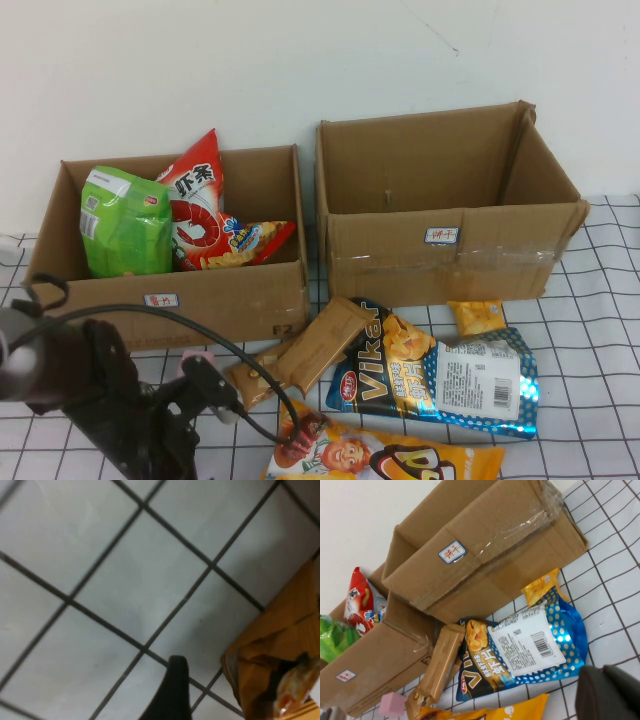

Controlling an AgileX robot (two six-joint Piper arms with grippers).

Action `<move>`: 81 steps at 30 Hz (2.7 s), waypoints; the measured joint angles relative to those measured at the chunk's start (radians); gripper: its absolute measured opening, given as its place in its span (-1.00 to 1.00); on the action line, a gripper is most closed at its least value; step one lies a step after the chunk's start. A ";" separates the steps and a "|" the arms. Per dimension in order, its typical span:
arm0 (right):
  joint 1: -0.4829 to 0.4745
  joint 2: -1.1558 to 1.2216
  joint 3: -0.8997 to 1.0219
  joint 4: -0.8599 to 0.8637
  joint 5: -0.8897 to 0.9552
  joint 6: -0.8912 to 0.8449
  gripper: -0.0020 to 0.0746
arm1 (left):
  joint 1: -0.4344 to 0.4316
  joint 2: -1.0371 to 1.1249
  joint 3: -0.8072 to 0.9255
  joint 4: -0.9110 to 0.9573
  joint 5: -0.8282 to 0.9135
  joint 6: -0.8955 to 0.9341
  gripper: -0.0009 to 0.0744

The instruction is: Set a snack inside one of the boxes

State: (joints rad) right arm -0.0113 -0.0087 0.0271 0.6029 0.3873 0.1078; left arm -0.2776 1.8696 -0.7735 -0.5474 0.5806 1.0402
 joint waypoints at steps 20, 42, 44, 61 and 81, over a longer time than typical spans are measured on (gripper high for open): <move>0.000 0.000 0.000 0.000 0.000 -0.025 -0.95 | 0.000 0.057 -0.047 -0.020 0.056 0.025 -0.87; 0.000 0.000 0.000 0.002 0.000 -0.027 -0.95 | -0.042 -0.191 -0.732 -0.370 0.033 -0.081 -0.90; 0.000 0.000 0.000 0.002 0.000 -0.027 -0.95 | -0.069 -0.139 -0.768 -0.418 -0.007 -0.014 -0.90; 0.000 0.000 0.000 0.006 0.000 -0.027 -0.95 | -0.139 0.352 -1.121 -0.385 -0.011 -0.037 0.56; 0.000 0.000 0.000 0.008 0.001 -0.027 -0.95 | -0.086 -0.072 -0.994 0.281 0.317 -0.473 -0.98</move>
State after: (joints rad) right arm -0.0113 -0.0087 0.0271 0.6110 0.3887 0.0807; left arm -0.3640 1.7974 -1.7679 -0.2661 0.8975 0.5667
